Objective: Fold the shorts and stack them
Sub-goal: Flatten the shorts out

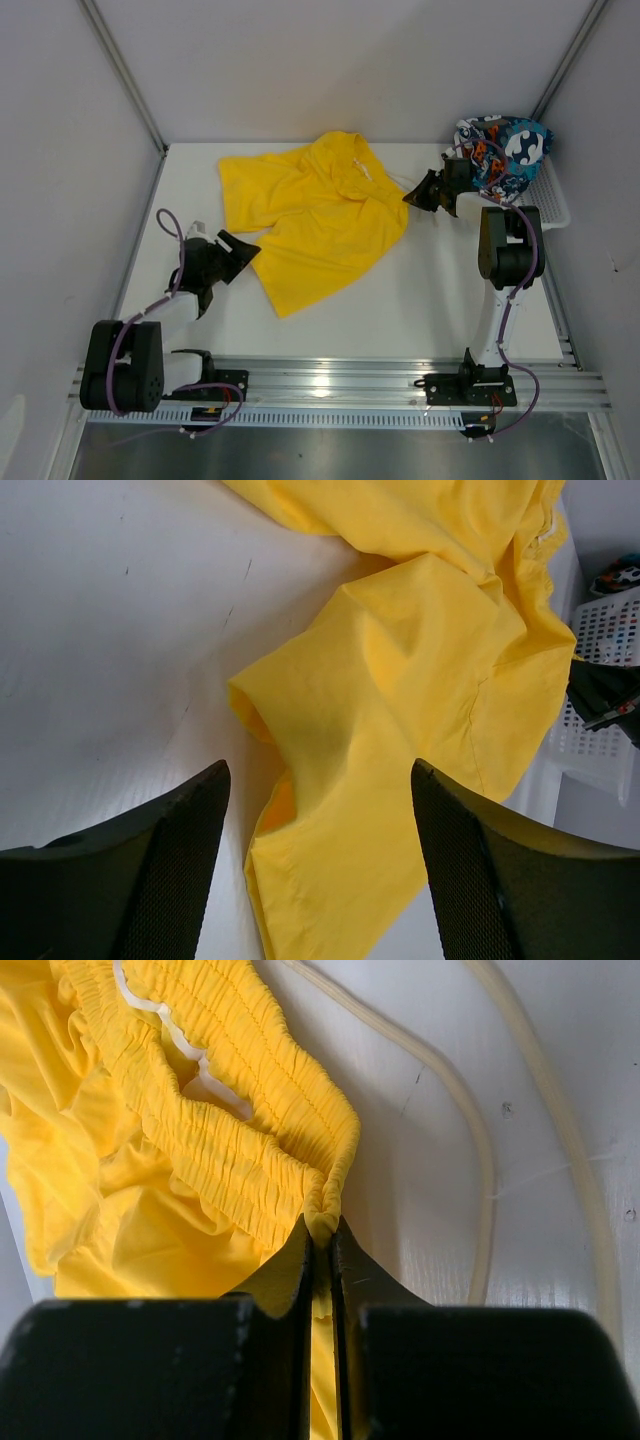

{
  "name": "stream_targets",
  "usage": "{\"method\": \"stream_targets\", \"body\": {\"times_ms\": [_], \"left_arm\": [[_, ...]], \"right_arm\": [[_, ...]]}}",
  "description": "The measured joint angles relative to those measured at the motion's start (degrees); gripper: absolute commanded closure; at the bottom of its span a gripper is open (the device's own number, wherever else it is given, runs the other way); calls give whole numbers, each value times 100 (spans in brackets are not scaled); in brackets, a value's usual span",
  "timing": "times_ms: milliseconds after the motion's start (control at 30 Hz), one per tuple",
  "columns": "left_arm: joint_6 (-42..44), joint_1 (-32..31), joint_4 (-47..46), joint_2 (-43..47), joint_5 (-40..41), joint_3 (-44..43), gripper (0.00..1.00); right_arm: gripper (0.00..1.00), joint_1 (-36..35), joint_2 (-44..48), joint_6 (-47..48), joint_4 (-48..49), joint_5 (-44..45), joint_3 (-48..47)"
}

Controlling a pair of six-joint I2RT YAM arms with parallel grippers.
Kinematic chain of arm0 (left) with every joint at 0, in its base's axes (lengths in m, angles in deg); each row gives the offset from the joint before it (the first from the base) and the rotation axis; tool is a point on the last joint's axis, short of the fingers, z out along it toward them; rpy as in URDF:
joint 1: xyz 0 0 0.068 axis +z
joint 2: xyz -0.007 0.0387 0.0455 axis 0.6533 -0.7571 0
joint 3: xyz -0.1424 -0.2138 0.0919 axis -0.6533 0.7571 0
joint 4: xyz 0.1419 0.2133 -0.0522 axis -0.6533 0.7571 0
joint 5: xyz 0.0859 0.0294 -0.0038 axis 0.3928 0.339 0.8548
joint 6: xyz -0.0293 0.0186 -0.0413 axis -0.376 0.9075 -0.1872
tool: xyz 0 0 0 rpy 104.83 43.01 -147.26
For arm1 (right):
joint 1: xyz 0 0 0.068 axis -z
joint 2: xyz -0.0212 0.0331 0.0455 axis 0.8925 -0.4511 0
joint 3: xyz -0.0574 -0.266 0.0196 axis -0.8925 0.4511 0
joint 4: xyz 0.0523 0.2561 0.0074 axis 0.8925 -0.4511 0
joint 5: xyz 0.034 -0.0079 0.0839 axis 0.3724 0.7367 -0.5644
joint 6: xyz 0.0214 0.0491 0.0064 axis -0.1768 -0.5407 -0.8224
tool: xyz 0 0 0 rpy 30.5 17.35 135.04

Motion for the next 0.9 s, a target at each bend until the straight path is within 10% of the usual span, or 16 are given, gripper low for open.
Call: {"method": "stream_targets", "body": {"times_ms": [633,900], "left_arm": [[-693,20,-1078,-1392,-361,-380,73],[-188,22,-787,-1189,433,-732,49]], "right_arm": [[100,0,0,0,0,-2,0],[100,0,0,0,2,-26,0]]}}
